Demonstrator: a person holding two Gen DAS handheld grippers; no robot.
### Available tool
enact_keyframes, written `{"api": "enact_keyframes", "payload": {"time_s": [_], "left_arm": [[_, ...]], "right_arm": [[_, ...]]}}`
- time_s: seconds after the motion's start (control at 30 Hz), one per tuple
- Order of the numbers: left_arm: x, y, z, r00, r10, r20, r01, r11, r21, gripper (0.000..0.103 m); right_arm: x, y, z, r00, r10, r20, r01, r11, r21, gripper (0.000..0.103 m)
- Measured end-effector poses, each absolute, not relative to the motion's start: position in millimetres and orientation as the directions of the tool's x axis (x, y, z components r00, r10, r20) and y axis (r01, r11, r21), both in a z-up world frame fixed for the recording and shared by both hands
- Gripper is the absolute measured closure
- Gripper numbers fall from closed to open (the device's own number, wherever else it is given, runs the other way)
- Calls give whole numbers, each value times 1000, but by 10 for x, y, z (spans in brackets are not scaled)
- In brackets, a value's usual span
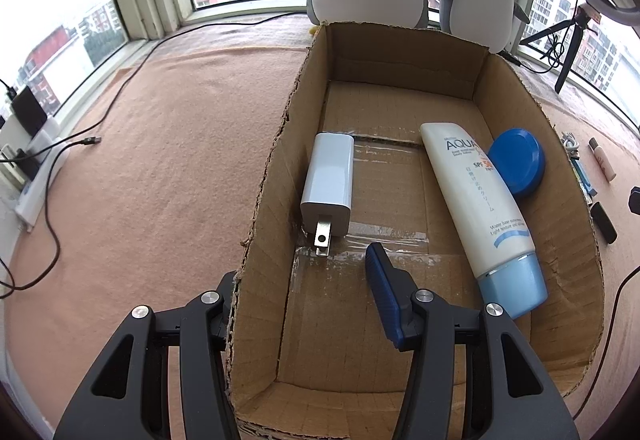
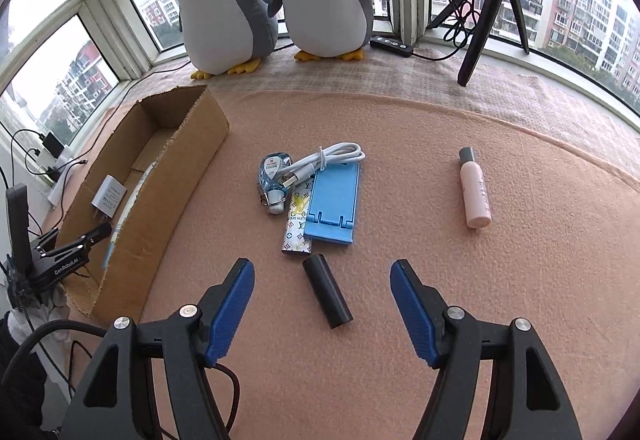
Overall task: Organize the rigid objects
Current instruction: 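Move the right tool back toward the black cylinder, then close the right tool on the black cylinder and lift it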
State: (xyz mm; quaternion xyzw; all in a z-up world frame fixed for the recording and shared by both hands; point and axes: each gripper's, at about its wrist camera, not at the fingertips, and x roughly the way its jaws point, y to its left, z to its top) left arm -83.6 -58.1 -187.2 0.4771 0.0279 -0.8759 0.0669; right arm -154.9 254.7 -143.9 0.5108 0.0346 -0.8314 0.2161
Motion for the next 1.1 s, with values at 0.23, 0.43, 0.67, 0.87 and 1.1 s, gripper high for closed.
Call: {"api": "enact_keyframes", "payload": {"time_s": [0.23, 0.43, 0.67, 0.87, 1.1], "left_arm": [[-831, -574, -1873, -535, -93, -840, 144, -989, 18, 51], [-819, -571, -1871, -535, -93, -840, 146, -989, 17, 51], [-822, -570, -1871, -534, -93, -840, 145, -989, 17, 51], [-822, -568, -1870, -535, -93, -840, 146, -989, 17, 51], [-819, -562, -1869, -535, -92, -840, 146, -989, 16, 51]], "right_arm": [[-1541, 2447, -1664, -342, -279, -897, 431, -895, 114, 55], [-1549, 2360, -1783, -325, -242, -914, 457, -886, 72, 62], [-1555, 2306, -1838, -327, -209, -922, 458, -888, 39, 69], [-1557, 2280, -1841, -337, -186, -923, 454, -891, 14, 81], [-1509, 2260, -1834, -345, -183, -921, 452, -892, 8, 88]]}}
